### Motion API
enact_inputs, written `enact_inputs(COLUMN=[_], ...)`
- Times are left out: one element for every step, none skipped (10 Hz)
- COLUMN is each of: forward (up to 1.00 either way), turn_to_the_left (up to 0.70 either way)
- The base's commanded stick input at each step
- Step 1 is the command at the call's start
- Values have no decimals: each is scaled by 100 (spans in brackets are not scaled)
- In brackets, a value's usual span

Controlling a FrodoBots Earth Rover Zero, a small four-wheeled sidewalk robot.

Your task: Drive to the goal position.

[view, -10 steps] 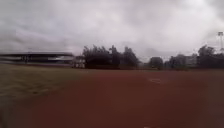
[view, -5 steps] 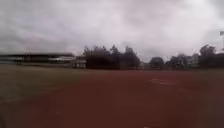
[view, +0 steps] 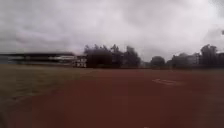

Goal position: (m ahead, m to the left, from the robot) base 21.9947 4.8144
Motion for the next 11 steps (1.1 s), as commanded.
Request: enact_inputs(forward=[70,70,70,70,70,70,70,70,70,70,70], turn_to_the_left=[0,0,0,0,0,0,0,0,0,0,0])
